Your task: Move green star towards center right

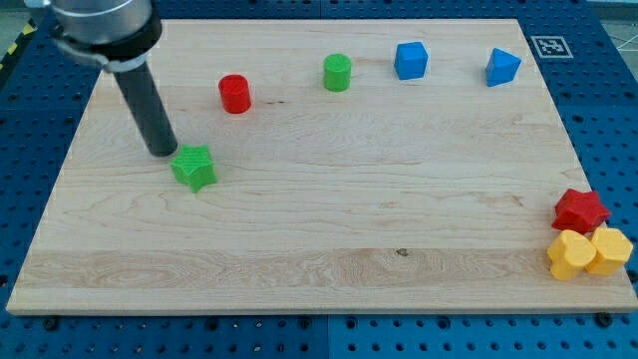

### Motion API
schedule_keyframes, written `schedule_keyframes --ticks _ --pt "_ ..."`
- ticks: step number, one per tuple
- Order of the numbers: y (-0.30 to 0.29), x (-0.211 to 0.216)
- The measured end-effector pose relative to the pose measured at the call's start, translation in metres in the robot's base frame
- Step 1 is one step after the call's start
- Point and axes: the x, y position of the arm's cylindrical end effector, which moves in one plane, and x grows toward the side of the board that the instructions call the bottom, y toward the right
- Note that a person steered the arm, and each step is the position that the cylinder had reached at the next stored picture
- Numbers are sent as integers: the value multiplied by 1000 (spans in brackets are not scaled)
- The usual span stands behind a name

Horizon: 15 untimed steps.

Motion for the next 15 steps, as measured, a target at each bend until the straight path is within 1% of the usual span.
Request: schedule_keyframes --ticks 1,2,3,4,5,6,7,8,9,10,12,14,15 --pt "30 49" --pt "92 80" --pt "89 79" --pt "16 63" --pt "-14 43" --pt "22 43" --pt "70 54" --pt "88 46" --pt "73 18" --pt "75 8" --pt "140 19" --pt "220 31" --pt "229 42"
